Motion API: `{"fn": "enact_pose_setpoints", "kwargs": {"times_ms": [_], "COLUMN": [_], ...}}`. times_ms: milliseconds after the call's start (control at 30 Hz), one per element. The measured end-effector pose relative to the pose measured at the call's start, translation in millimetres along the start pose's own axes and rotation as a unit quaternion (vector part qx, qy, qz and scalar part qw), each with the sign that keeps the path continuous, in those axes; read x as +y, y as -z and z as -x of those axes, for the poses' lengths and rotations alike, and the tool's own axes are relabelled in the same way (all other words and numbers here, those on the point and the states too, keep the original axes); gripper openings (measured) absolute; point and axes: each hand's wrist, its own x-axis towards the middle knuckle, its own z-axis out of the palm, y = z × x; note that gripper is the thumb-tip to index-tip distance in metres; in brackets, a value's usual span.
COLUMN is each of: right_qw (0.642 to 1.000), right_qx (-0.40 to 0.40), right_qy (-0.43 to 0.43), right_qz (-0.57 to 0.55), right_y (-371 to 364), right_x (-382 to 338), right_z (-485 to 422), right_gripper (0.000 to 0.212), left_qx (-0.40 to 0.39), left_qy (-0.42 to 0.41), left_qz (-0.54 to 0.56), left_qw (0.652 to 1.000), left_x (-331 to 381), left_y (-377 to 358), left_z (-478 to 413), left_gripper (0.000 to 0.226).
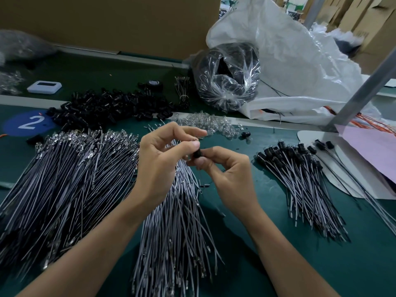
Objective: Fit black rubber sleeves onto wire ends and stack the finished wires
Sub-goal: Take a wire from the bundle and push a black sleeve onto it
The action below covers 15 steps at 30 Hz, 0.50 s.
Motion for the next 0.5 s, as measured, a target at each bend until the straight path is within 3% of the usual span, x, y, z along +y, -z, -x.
{"fn": "enact_pose_setpoints", "kwargs": {"times_ms": [200, 333, 500], "right_qw": [0.999, 0.999, 0.998], "right_qx": [0.014, 0.033, 0.057], "right_qy": [-0.01, -0.004, 0.005], "right_qz": [0.027, 0.029, 0.029], "right_y": [0.3, 2.8, 2.8], "right_x": [5.0, 7.1, 9.5], "right_z": [0.2, -0.3, -0.4], "right_gripper": [0.015, 0.014, 0.01], "left_qx": [-0.026, -0.076, -0.075], "left_qy": [-0.017, 0.043, 0.063], "left_qz": [-0.037, -0.034, -0.038], "left_qw": [0.999, 0.996, 0.994], "left_x": [-2.4, -3.3, -3.8], "left_y": [0.6, 0.4, -3.5], "left_z": [1.2, 2.4, 4.1], "left_gripper": [0.012, 0.026, 0.021]}}
